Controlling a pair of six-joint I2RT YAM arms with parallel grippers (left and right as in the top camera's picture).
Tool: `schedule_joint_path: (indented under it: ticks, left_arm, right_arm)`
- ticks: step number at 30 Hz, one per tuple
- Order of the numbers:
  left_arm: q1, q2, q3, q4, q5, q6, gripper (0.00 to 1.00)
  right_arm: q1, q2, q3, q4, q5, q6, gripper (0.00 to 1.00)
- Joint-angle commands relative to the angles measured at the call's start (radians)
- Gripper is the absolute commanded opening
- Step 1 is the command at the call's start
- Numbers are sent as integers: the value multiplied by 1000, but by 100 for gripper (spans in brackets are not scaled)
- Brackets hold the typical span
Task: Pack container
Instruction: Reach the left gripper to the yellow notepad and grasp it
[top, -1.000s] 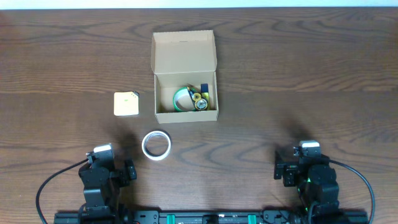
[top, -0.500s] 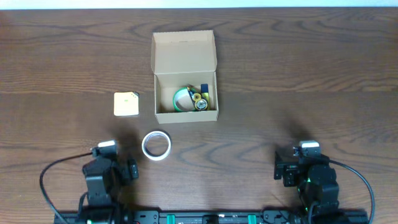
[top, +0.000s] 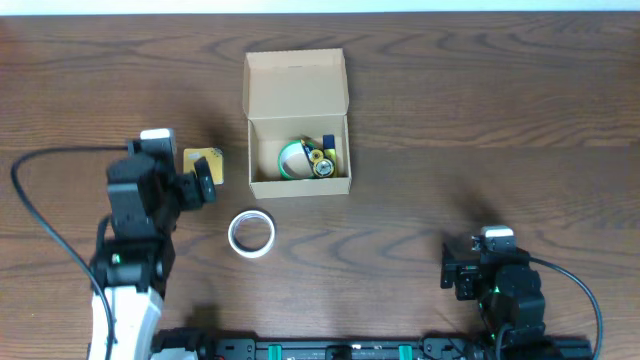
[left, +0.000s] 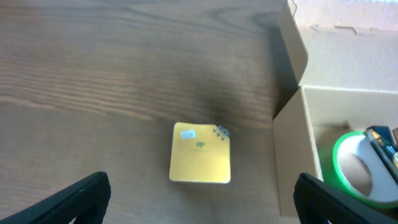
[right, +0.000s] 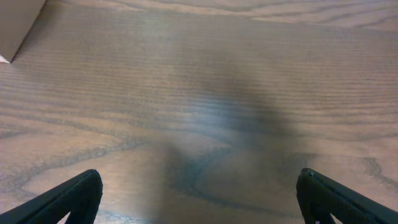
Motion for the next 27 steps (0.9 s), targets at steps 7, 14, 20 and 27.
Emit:
schedule_joint_path:
  ticks: [7, 14, 20, 27]
  left_arm:
    - [-3, 309, 483, -382, -3, 19, 95]
    - [-2, 503, 544, -484, 40, 14, 95]
    - [1, 650, 545, -480, 50, 43, 95]
    - [39, 765, 546, -429, 48, 115, 95]
  right_arm:
    - [-7, -6, -9, -1, -4, -11, 99]
    - [-7, -6, -9, -1, -4, -11, 99]
    - [-7, -6, -9, -1, -4, -11, 99]
    - [-7, -6, -9, -1, -4, -11, 99]
